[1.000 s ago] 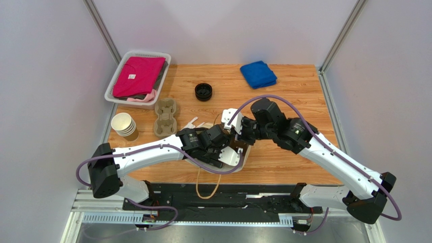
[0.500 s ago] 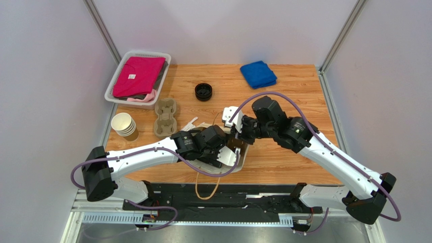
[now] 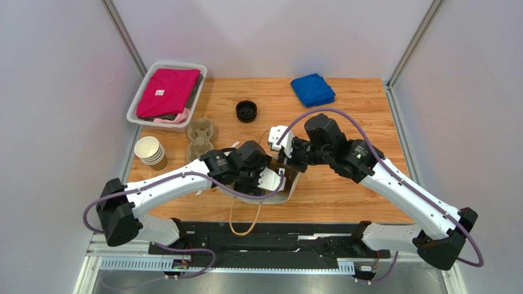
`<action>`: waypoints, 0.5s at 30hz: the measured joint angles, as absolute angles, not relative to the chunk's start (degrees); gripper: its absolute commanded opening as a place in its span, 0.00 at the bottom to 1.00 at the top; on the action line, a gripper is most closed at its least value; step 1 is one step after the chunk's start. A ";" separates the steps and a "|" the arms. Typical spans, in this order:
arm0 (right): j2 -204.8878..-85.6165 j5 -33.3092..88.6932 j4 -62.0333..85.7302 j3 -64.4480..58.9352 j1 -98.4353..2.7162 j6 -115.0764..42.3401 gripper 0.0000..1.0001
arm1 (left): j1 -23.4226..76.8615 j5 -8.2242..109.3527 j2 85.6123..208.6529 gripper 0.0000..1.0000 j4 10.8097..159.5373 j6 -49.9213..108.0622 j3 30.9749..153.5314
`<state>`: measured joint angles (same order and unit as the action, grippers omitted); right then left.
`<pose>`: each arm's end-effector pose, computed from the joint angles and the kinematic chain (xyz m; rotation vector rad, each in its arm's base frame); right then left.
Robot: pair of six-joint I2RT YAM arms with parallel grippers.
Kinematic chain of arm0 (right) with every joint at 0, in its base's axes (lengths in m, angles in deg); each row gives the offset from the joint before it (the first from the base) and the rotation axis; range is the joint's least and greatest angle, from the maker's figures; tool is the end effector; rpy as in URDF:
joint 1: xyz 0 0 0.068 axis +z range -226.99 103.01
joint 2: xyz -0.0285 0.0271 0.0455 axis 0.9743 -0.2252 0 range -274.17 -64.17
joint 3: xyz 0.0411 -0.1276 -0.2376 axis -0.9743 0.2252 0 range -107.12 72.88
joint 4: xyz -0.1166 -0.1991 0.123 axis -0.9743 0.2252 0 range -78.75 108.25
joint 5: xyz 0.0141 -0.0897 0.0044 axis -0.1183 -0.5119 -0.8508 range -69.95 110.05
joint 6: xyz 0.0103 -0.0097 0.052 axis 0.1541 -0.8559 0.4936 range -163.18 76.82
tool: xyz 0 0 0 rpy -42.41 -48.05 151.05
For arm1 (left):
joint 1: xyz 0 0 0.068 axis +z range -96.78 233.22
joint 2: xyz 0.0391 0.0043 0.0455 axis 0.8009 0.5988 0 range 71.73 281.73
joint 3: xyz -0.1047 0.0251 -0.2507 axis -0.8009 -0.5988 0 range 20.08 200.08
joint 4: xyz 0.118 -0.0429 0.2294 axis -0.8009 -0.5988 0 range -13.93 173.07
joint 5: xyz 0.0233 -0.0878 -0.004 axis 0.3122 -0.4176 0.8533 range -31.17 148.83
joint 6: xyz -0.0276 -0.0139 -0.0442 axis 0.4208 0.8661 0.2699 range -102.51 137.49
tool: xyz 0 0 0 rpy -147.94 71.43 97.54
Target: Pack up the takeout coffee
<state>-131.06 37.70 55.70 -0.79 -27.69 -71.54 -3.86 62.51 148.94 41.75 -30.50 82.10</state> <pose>0.1471 0.1874 0.3790 -1.5376 1.6379 0.5419 0.1509 -0.2289 0.2733 2.0122 1.5733 0.0210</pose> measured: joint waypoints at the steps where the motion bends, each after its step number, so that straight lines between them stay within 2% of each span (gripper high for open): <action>1: -131.17 37.79 55.59 -0.90 -27.71 -71.54 0.00 | -3.58 62.05 148.28 0.00 42.08 -30.52 81.78; 7: -131.33 38.99 55.20 -1.21 -27.69 -71.54 0.00 | -3.31 60.80 142.51 0.00 44.37 -31.48 77.99; 15: -131.72 38.71 55.42 -1.21 -27.84 -71.74 0.00 | -3.34 62.33 145.66 0.00 46.06 -32.53 77.75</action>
<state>-131.72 38.71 55.42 -1.21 -27.84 -71.74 -3.34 62.33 145.66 46.06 -32.53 77.75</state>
